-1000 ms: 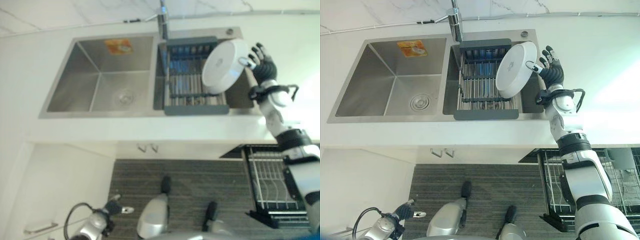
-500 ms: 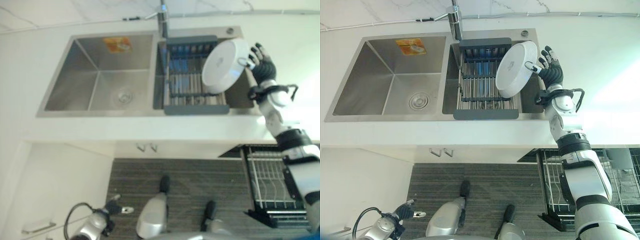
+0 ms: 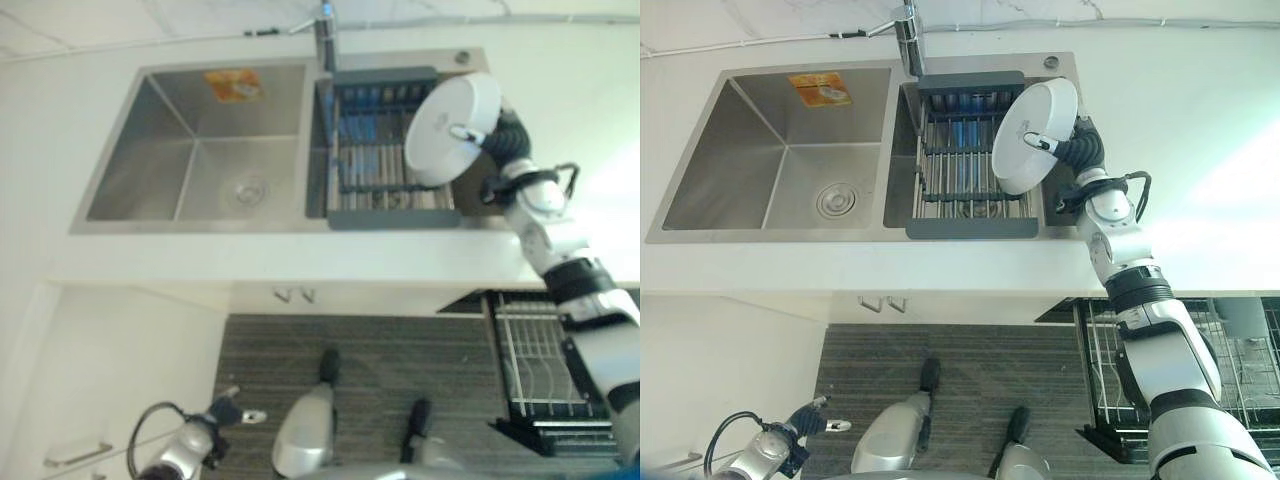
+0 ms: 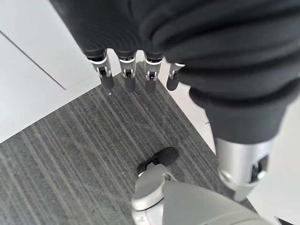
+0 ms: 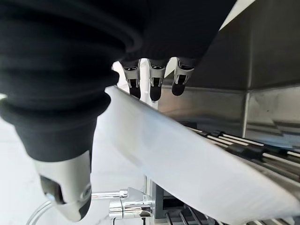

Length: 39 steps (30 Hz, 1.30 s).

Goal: Place the dishes in the dishwasher.

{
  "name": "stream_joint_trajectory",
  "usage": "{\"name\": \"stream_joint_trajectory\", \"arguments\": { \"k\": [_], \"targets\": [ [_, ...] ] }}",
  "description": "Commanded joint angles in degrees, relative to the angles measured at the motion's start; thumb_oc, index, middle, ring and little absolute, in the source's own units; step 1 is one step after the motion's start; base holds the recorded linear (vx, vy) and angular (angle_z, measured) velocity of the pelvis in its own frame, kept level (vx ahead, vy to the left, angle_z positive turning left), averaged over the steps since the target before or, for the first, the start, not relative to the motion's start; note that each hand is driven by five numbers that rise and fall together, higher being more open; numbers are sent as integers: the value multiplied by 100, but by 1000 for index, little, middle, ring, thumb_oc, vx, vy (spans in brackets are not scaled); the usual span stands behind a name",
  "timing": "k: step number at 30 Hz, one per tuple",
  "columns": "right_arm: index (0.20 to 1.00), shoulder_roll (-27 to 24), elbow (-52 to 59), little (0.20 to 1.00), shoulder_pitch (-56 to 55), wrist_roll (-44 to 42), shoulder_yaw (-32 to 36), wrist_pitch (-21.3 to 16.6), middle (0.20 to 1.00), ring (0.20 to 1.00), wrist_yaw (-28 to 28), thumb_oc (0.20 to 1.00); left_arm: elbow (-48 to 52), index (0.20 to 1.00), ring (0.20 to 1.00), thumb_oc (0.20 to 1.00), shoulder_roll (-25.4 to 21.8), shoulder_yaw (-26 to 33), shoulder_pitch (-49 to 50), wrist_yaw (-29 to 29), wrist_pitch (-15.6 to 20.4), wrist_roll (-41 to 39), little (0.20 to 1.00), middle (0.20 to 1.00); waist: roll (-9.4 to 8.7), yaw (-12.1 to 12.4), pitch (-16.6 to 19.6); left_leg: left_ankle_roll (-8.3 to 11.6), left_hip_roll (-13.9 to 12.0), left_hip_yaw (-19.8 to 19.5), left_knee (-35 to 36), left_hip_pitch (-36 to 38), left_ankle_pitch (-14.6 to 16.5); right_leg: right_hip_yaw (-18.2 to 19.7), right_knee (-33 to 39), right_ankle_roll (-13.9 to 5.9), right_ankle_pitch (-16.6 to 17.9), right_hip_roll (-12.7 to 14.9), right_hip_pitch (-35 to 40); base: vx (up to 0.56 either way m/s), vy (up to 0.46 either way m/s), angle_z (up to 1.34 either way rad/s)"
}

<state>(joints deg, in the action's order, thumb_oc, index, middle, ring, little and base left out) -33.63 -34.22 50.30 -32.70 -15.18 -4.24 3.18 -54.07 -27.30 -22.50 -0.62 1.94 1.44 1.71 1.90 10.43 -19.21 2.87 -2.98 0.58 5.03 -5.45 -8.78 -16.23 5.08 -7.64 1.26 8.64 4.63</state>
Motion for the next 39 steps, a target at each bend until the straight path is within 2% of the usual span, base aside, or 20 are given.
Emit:
{"name": "stream_joint_trajectory", "arguments": {
  "k": [1,13,14,15,16,32,36,37,39],
  "targets": [
    [1000,-271,188,1000,312,6,45,-276,1000,1000,44,1000,-237,1000,1000,1000,-84,-207,-111,-55,58,201,1000,1000,5,183,208,-11,35,-154,-304,-157,511,42,-521,-104,38,274,-403,0,0,0],
    [1000,-152,-128,1000,418,-350,57,-157,1000,1000,31,1000,-309,1000,1000,1000,-33,-215,-180,-60,75,165,1000,1000,38,219,165,-17,58,-185,-354,-213,526,41,-565,-88,38,296,-465,0,0,0],
    [570,-135,-158,570,492,-443,33,-120,570,570,6,570,-317,1000,1000,1000,-30,-223,-191,-58,80,159,1000,1000,37,234,158,-18,61,-194,-348,-216,523,40,-565,-88,39,297,-470,0,0,0],
    [360,-125,-179,360,526,-458,22,-123,360,360,-14,360,-323,1000,1000,1000,-27,-229,-198,-58,79,157,1000,1000,34,243,156,-18,65,-199,-349,-222,522,39,-563,-89,40,297,-472,0,0,0],
    [200,-107,-197,200,569,-472,-3,-136,200,200,-18,200,-311,1000,1000,1000,-32,-244,-199,-66,73,134,1000,1000,34,257,154,-19,68,-208,-353,-232,520,34,-563,-89,44,299,-477,0,0,0],
    [200,208,-345,200,977,-666,-247,-255,200,200,-74,200,-347,1000,1000,1000,44,-194,-157,42,32,-93,1000,1000,136,368,161,-16,92,-251,-345,-221,496,-51,-578,-53,25,307,-488,1,9,0],
    [200,264,-93,200,867,-931,-202,-715,200,200,-80,200,-378,1000,1000,1000,44,-118,-125,75,64,-91,1000,1000,89,349,165,-13,68,-203,-346,-188,515,-59,-574,-47,32,302,-485,-9,-9,0],
    [200,362,100,200,773,-1000,-84,-1095,200,200,14,200,-416,1000,1000,1000,69,-117,-127,47,83,-74,1000,1000,69,328,156,-7,48,-166,-364,-137,556,-42,-580,-40,9,294,-445,-18,-43,0],
    [200,506,431,200,683,-934,17,-1447,200,200,166,200,-428,1000,1000,1000,94,-138,-140,8,68,-102,1000,1000,41,292,175,-13,37,-144,-381,-119,585,-12,-567,-33,11,274,-441,-25,-57,-1]
  ]
}}
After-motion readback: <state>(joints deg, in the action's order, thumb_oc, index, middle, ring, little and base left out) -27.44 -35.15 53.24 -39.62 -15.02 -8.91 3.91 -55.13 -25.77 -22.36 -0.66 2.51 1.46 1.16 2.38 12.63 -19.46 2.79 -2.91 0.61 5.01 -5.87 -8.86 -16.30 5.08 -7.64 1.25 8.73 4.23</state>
